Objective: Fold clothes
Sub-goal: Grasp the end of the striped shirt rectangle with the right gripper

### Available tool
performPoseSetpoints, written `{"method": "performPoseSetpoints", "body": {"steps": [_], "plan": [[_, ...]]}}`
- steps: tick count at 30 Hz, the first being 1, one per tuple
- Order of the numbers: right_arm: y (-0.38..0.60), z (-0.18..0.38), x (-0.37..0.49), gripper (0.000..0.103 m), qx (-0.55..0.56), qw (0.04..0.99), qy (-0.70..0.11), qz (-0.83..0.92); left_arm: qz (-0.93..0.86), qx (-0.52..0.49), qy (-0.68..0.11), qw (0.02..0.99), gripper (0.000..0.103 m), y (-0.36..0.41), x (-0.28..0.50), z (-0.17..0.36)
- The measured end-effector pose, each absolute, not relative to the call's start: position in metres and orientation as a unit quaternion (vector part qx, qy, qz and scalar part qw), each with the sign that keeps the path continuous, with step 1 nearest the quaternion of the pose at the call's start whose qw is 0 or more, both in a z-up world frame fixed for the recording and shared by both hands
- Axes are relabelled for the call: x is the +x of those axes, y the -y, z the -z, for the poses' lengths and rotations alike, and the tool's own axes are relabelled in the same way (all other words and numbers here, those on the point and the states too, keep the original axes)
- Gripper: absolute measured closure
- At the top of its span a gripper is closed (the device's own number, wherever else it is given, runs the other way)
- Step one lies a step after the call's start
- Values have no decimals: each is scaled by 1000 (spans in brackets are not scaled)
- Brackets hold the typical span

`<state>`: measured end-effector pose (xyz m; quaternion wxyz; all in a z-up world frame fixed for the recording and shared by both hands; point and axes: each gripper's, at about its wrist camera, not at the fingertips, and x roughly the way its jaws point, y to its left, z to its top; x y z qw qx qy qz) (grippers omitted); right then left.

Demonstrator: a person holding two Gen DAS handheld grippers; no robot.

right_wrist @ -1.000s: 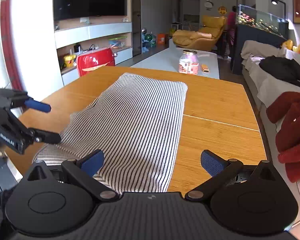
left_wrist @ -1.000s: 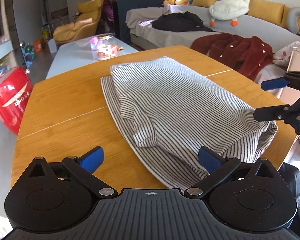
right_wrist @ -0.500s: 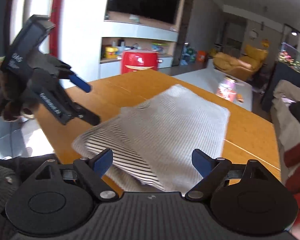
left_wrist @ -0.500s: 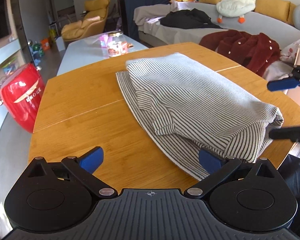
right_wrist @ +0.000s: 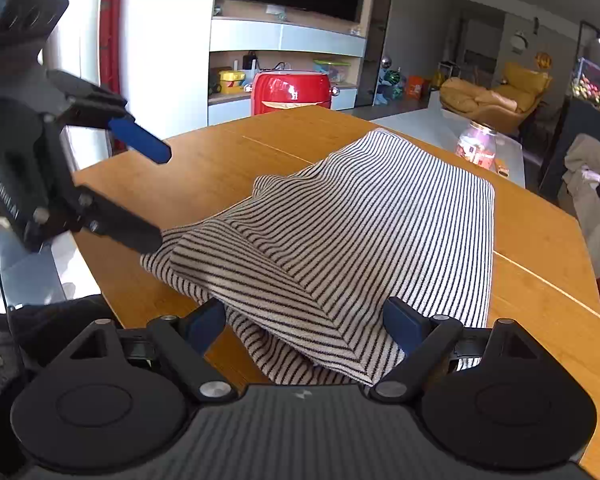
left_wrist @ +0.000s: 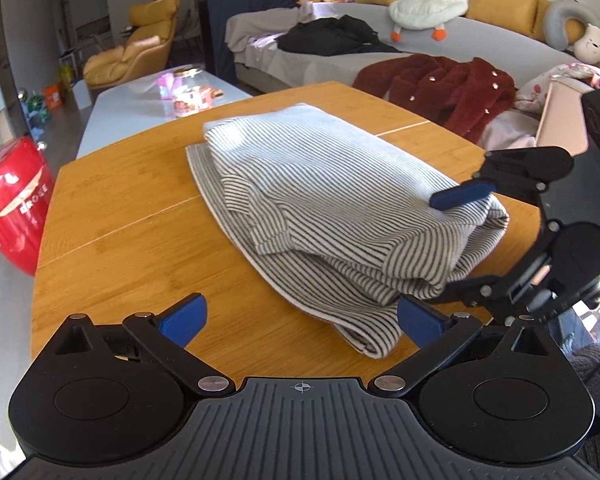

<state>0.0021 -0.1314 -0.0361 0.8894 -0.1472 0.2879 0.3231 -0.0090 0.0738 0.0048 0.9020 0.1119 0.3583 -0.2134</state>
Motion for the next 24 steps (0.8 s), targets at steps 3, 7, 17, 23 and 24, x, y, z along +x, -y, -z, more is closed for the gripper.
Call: {"method": "performPoseSetpoints", "body": {"steps": [3,7,17,23,24], "plan": [[131,34,-8,16,-156,895,-273,-316,231,125,-358,896,0,-66,-11,1],[133,22,-22,19,-160,906,-235,-314,227,111,-379,890,0,-66,0,13],[125,30,5,63,-90,891,-270,-354,202,98,-402,888,0,-62,13,10],[132,21,-9,48,-128,892,-250,-354,197,121,-401,887,0,-68,3,4],[132,21,-13,37,-146,892,-244,-351,196,122,-402,886,0,-69,4,4]]}}
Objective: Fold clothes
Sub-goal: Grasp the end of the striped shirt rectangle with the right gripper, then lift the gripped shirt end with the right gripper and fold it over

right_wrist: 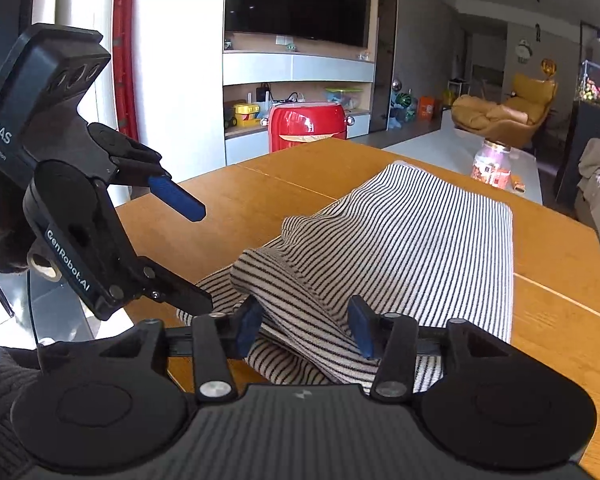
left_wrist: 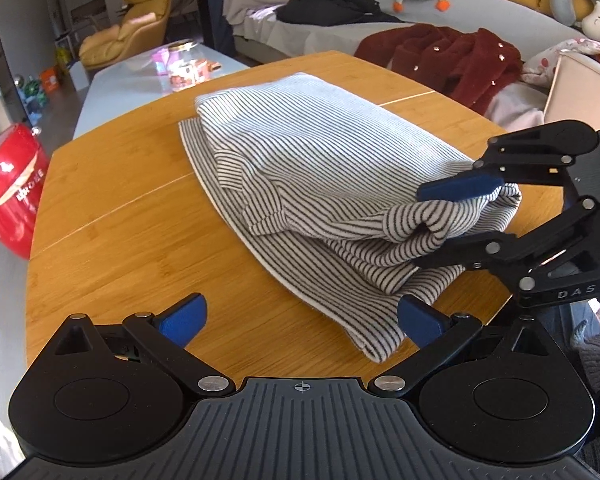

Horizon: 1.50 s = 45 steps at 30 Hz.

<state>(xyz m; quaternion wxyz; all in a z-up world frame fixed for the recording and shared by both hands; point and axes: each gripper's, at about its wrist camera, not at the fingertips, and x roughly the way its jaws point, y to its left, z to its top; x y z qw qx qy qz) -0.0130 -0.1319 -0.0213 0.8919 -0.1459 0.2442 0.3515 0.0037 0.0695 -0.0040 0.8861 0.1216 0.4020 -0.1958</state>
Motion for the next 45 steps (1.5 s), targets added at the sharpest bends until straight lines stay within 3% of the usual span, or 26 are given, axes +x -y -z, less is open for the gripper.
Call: {"method": "performPoseSetpoints", "body": {"steps": [1,14,27,35,45], "plan": [[131,22,-17,32,-166,892,-238,-348,196,122,-405,885,0,-71,4,5],[117,42,-20,24,-249,878,-236,-333,212,125,-405,881,0,-70,1,12],[149,30,19,30,-59,884,-320,-335,204,128,-413,879,0,-73,3,21],[138,33,6,29,-120,891,-293,-325,187,119,-415,882,0,-73,19,26],[135,26,-18,14,-207,904,-242,-286,182,88,-409,890,0,-75,31,20]]}}
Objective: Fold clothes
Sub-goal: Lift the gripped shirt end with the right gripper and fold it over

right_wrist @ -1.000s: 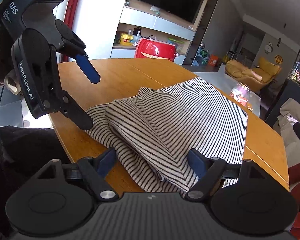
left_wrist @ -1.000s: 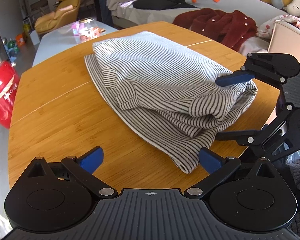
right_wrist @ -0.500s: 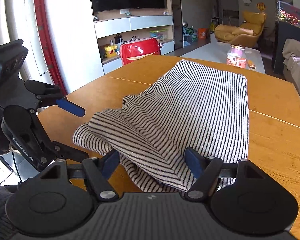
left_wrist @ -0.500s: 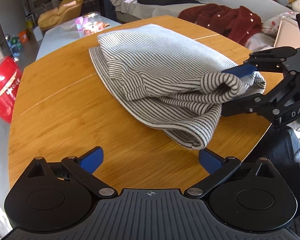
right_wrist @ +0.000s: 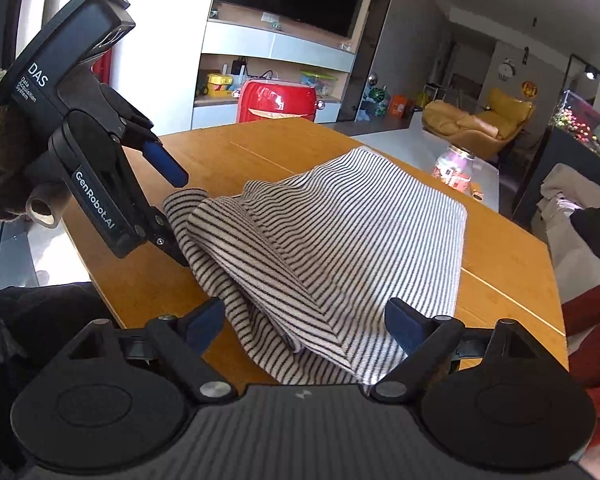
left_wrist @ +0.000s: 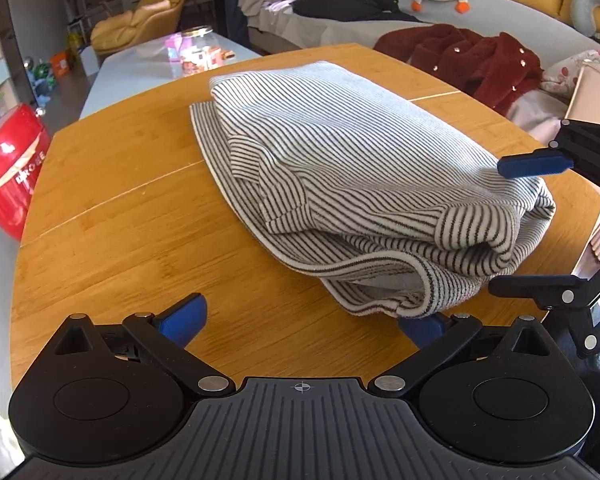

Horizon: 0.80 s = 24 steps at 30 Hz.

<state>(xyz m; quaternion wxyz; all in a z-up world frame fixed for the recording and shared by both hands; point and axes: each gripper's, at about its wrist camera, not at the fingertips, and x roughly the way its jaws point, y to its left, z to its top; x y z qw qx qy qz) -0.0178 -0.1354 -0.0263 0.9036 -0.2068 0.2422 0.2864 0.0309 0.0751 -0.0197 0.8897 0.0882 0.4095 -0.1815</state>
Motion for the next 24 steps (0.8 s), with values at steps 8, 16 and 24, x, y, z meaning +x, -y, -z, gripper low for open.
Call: {"method": "performPoseSetpoints", "body": {"steps": [8,16,24], "plan": [[181,6,-4,14,-41,922,-257,-288,178,68,-407,894,0,-77,36,15],[191,32,15,14,-89,930,-292,-205,173,69,-393,901,0,-74,35,8],[158,7,-22,14,-188,915,-218,-284,177,60,-388,903,0,-73,41,2]]}}
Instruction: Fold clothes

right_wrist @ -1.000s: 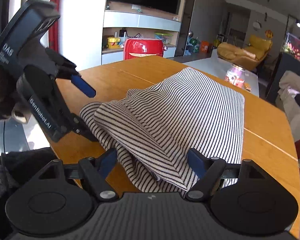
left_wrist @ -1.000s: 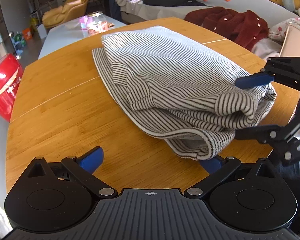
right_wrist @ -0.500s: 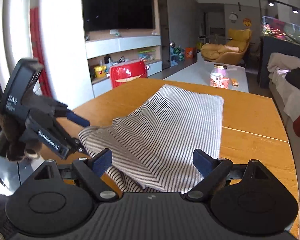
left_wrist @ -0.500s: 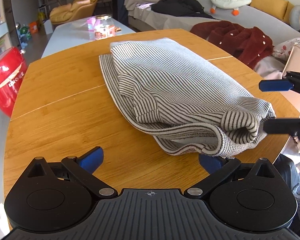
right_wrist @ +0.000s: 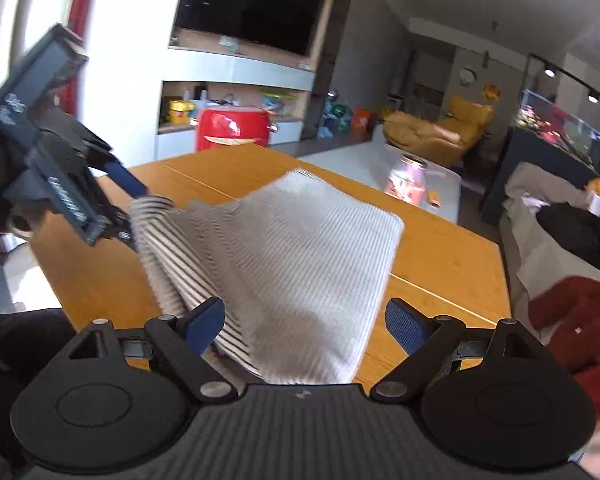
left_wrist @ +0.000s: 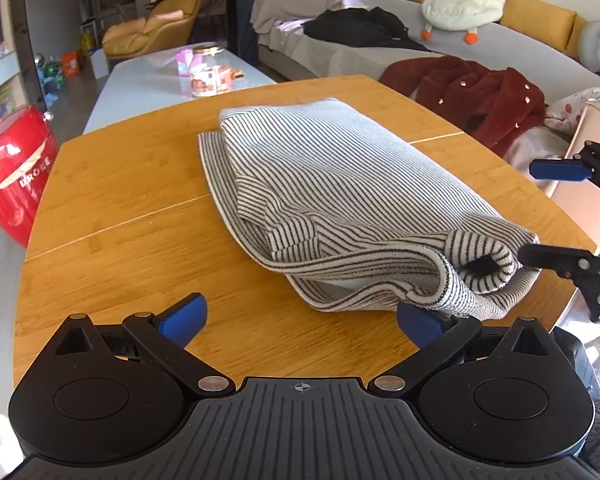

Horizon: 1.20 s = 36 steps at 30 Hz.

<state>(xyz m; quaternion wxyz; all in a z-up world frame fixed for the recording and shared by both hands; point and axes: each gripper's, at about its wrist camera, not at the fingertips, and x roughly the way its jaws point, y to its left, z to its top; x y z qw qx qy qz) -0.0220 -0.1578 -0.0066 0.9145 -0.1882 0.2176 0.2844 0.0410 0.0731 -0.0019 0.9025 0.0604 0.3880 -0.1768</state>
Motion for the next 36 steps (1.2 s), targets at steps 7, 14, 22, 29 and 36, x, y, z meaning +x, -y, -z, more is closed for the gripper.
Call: {"method": "performPoseSetpoints", "body": {"steps": [7,14,22,29,36], "plan": [[104,45,-23,14,-277,878,-230,-316,178,50,-384,905,0,-73,44,2],[91,48,-8,63,-344,879,-194,-266,184,26,-387,903,0,-78,49,5],[94,32,1,75,-366,869,-200,-267,205,6,-342,917,0,-101,29,-19],[82,24,-12,75,-394,832,-232,-315,222,-23,-317,922,0,-105,75,-32],[89,-44,-26,77,-368,816,-241,-376,204,48,-378,902,0,-89,139,11]]}}
